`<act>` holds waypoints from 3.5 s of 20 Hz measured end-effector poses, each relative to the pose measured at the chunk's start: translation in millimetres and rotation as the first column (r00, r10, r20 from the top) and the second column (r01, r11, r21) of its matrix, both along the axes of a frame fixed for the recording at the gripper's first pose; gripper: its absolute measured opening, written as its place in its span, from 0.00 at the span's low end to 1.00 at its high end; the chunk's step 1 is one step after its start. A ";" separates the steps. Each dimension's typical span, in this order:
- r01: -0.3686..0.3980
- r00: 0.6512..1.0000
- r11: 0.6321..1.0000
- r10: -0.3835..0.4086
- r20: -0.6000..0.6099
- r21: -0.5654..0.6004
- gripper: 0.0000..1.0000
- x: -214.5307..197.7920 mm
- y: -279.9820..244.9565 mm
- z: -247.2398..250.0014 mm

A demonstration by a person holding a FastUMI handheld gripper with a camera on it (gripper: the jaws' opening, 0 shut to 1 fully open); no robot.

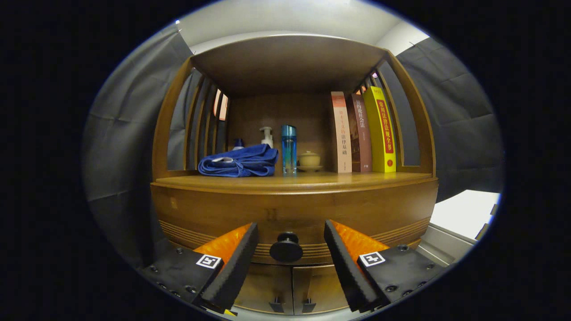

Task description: Pull open the drawer, take out the items inside it, and place them on the countertop above the cabinet.

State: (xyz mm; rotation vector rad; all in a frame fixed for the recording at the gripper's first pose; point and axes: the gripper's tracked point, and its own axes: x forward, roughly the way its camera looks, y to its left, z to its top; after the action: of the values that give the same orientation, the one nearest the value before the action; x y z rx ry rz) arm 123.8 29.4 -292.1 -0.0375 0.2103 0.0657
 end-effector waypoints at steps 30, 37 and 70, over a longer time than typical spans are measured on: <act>0.018 0.999 1.000 -0.018 -0.027 0.007 0.42 18.9 5.4 -27.1; 0.020 0.999 1.000 -0.020 -0.027 0.009 0.42 -9.9 4.8 -18.1; 0.012 0.999 1.000 -0.011 -0.045 0.010 0.45 -96.3 -4.3 -4.9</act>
State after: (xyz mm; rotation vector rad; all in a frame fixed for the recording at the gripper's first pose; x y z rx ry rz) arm 27.4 25.1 -297.1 -0.0247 0.2553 0.0562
